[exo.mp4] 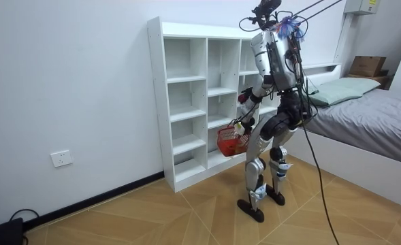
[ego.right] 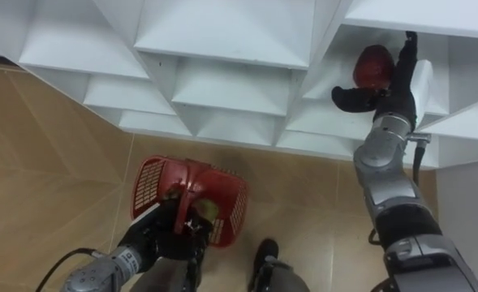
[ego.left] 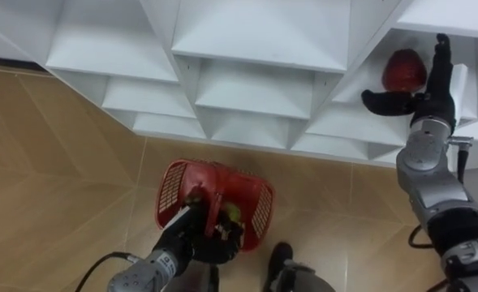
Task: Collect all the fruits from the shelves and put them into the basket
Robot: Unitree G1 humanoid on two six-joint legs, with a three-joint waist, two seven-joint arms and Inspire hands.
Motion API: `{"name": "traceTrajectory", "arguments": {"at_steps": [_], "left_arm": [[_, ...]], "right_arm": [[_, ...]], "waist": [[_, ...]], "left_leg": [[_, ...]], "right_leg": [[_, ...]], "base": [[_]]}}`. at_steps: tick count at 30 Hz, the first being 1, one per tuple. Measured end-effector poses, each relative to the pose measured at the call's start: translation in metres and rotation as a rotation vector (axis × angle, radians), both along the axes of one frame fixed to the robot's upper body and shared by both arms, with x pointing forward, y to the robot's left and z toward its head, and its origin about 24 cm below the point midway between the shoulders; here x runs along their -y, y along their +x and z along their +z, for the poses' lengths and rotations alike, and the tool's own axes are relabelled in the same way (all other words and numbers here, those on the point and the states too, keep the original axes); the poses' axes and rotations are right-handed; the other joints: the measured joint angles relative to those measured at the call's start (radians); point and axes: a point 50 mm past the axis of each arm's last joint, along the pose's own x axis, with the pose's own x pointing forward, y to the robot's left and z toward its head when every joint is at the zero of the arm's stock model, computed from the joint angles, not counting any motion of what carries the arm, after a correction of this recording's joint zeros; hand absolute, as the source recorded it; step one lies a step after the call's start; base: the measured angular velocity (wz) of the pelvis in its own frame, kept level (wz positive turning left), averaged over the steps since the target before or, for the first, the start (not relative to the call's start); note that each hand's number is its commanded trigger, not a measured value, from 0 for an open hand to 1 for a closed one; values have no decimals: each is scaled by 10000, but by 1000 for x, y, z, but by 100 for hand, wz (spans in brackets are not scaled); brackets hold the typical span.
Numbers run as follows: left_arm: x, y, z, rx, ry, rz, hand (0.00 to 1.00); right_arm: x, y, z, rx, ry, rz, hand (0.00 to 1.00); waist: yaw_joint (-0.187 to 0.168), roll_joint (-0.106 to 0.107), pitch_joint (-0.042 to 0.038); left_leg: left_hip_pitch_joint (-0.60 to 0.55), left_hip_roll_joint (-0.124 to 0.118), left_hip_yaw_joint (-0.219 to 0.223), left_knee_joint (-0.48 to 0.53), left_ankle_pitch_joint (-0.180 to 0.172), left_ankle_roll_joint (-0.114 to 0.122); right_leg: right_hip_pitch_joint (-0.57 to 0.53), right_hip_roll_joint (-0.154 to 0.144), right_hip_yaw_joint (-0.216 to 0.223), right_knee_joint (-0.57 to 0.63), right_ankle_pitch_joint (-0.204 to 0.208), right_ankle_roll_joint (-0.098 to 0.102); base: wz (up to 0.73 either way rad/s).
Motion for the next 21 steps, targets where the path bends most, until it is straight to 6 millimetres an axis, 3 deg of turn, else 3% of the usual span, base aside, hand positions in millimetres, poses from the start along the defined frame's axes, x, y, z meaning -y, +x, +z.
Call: {"name": "traceTrajectory", "arguments": {"at_steps": [2,11,12,15,21], "left_arm": [[-1,2,1,71,79,96,100],[-2,3,1,-3,174,117,100],[-2,3,1,-28,179,117,100],[-2,2,0,-78,194,118,100],[-2,3,0,-75,199,123,100]], "right_arm": [[0,2,2,17,-67,14,0],[1,5,8,180,-135,-3,0],[1,5,8,170,-136,-5,11],[2,5,8,72,-145,-46,100],[3,7,10,52,-276,-90,100]], "waist": [[20,-31,79],[-23,-69,100],[-21,-68,99],[-12,-70,98],[2,-70,94]], "left_leg": [[-27,0,12,-10,0,0],[-100,2,29,-4,0,0],[-100,3,29,-4,0,0],[-100,3,29,-2,0,0],[-98,5,29,27,1,1]], "right_leg": [[-47,-1,12,0,-1,-1],[-125,2,17,-6,2,-8],[-125,2,16,-5,2,-9],[-125,-3,12,5,5,-11],[-127,2,16,21,17,-26]], "base": [[0],[0],[0],[0],[0]]}}
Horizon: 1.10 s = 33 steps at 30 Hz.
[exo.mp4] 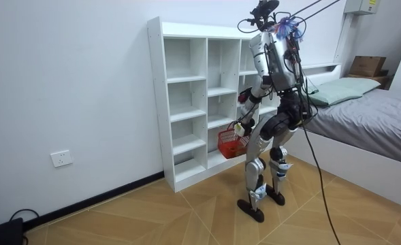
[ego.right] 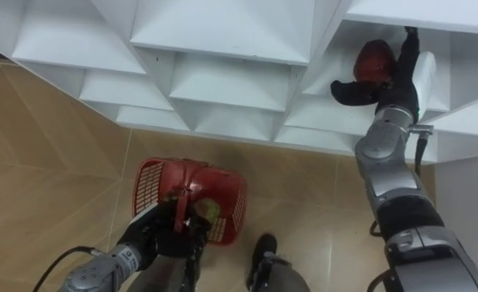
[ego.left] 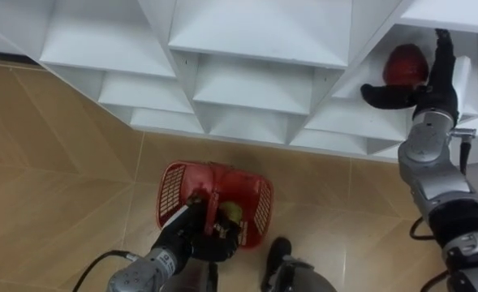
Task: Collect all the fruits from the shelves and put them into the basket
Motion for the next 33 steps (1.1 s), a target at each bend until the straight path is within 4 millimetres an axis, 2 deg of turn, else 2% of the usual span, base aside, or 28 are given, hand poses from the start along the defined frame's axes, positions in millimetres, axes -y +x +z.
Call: {"name": "traceTrajectory", "arguments": {"at_steps": [13,33], "left_arm": [[0,1,0,11,2,-18,100],[0,-1,-1,-191,36,-45,100]], "right_arm": [[5,1,0,-278,-140,-26,100],[-1,2,-5,-769,-327,401,100]], "waist": [[123,6,-16],[236,22,-33]], "left_leg": [[13,12,1,37,3,-4],[31,0,-1,95,26,-8]], "right_leg": [[10,42,1,31,13,-18],[12,41,10,139,25,-36]], "base": [[0],[0]]}}
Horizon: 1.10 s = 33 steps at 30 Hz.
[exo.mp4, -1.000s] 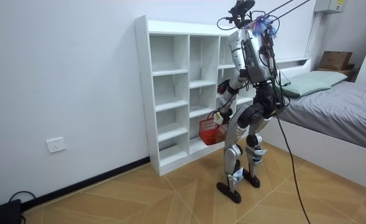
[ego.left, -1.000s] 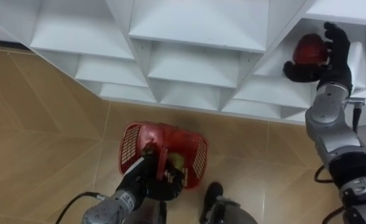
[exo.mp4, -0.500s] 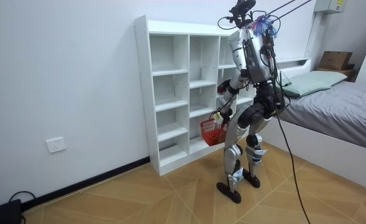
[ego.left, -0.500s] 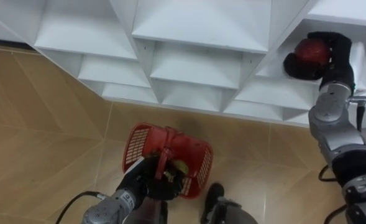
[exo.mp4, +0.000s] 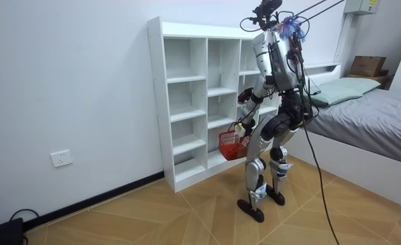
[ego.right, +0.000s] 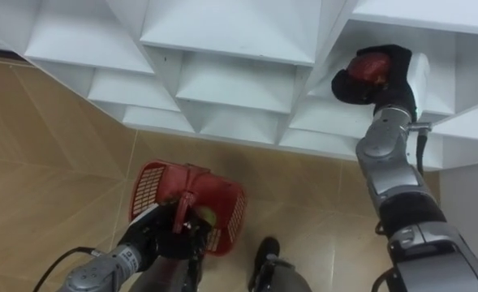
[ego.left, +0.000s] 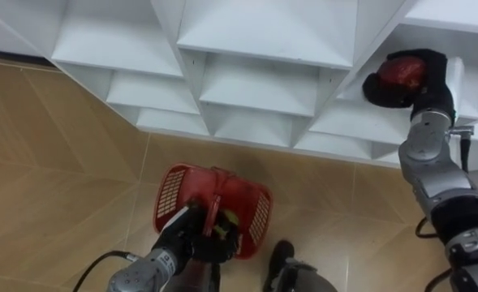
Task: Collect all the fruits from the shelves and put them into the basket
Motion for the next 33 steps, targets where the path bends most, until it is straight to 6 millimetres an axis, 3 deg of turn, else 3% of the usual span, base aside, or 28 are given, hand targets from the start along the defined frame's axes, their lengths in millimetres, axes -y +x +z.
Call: {"name": "traceTrajectory", "arguments": {"at_steps": [14,23,24,33], "left_arm": [[-1,9,2,96,-6,-235,100],[-1,8,2,242,-60,-183,100],[-1,8,2,235,-75,-186,100],[-7,8,1,220,-21,65,100]], "right_arm": [[-8,-6,-18,-1146,-1363,1240,100],[-16,-10,-22,-1055,-1647,2116,100],[-18,-11,-22,-1092,-1725,2240,100],[-27,-16,-22,-954,-1802,3078,100]], "waist": [[-34,46,-31],[-27,276,-201],[-25,315,-259],[-80,351,-361]], "left_leg": [[522,35,-13,-133,25,34],[1215,87,102,-479,48,50],[1308,93,123,-576,79,51],[1847,187,400,-1077,189,31]], "right_leg": [[673,90,3,-404,188,78],[1321,181,64,-804,330,109],[1399,188,65,-910,368,111],[1781,360,276,-1395,579,114]], "base": [[0],[-5],[-7],[-10]]}}
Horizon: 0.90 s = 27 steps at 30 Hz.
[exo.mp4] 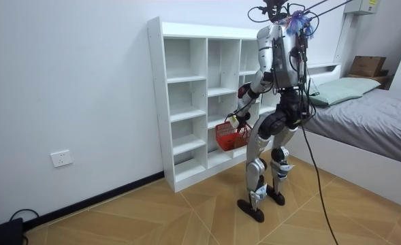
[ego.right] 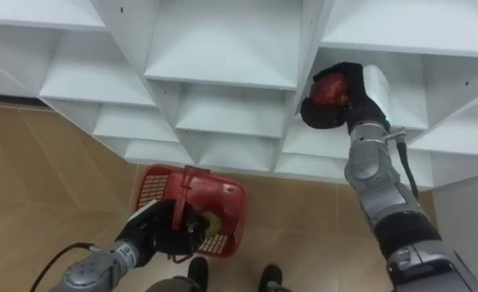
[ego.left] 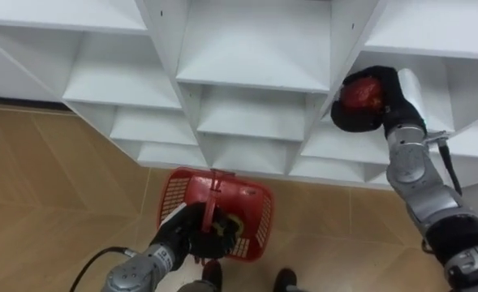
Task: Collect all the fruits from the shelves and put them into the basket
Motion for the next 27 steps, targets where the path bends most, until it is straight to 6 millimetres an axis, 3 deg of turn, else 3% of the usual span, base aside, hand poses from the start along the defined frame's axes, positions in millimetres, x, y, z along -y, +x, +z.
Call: {"name": "traceTrajectory", "arguments": {"at_steps": [5,14,15,17,20,27], "left_arm": [[1,1,1,45,-33,10,100],[-1,4,5,252,-294,391,100],[-1,4,6,312,-349,400,100],[1,4,7,368,-429,379,100],[5,3,9,496,-632,353,100],[10,3,10,625,-778,231,100]], "right_arm": [[-18,-12,1,265,518,850,100],[-27,-28,-2,430,911,1318,100],[-30,-30,-2,427,964,1431,100],[-33,-35,-4,347,952,1662,100],[-42,-48,-21,-457,1237,2275,100],[-58,-70,-48,-1864,1879,3095,100]], "waist": [[-148,-3,-3],[-436,-14,-9],[-498,-11,-20],[-525,26,-122],[-536,67,-180],[-503,99,-170]], "left_leg": [[60,67,129,-26,0,0],[42,96,138,-76,-2,-2],[42,121,151,-93,-1,-5],[0,172,145,-106,4,-15],[82,207,139,-93,3,-17],[81,186,127,-79,2,-12]], "right_leg": [[85,22,141,-126,83,5],[74,94,156,-219,108,3],[82,120,174,-252,137,-5],[106,193,171,-413,234,-23],[271,221,164,-591,303,-34],[308,216,156,-702,387,22]], "base": [[-7],[0],[-4],[-7],[-3],[0]]}}
